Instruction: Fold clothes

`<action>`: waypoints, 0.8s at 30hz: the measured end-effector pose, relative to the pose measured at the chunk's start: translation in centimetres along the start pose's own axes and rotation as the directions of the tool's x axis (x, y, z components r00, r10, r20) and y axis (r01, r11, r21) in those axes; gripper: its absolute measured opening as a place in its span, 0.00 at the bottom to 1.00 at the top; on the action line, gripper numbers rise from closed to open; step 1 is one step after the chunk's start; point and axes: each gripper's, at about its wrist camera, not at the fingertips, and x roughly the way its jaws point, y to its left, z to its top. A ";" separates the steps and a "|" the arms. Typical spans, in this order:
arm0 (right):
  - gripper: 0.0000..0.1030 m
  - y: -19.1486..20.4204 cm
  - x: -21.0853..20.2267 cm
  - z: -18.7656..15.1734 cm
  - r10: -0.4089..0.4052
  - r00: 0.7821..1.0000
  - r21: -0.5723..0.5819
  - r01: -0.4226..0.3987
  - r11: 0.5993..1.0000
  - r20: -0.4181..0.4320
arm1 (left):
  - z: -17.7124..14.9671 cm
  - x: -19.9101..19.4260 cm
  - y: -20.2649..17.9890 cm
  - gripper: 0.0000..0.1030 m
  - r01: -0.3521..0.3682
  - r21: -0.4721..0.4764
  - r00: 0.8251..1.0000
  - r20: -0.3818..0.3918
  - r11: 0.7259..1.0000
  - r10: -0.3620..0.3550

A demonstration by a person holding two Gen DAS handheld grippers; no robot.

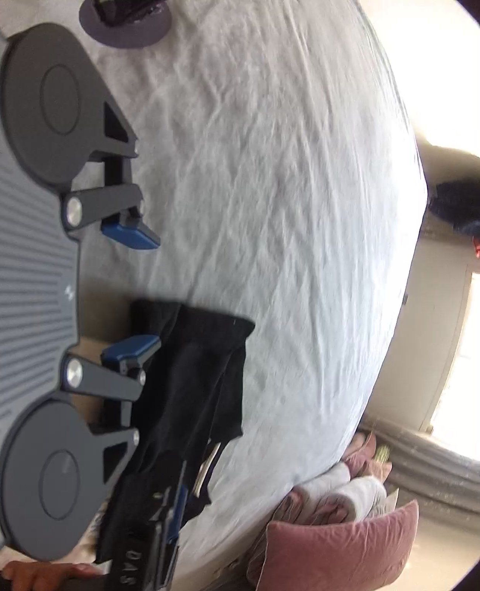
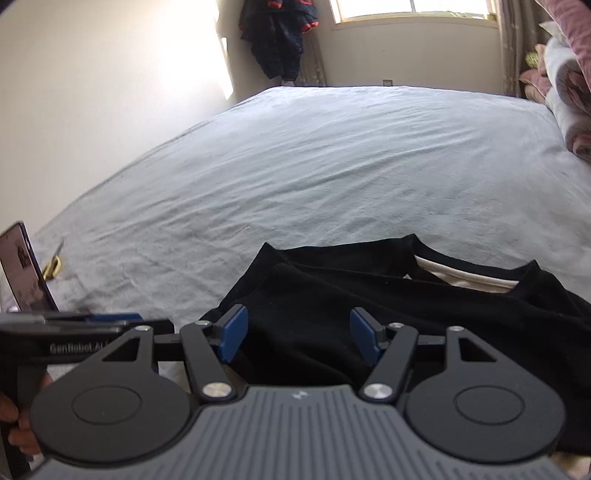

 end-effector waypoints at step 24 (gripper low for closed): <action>0.05 -4.0 -2.8 -1.7 -0.199 0.971 0.100 0.186 0.977 0.130 | -1.0 4.0 0.2 0.51 0.236 -0.123 0.971 -0.014 0.964 -0.239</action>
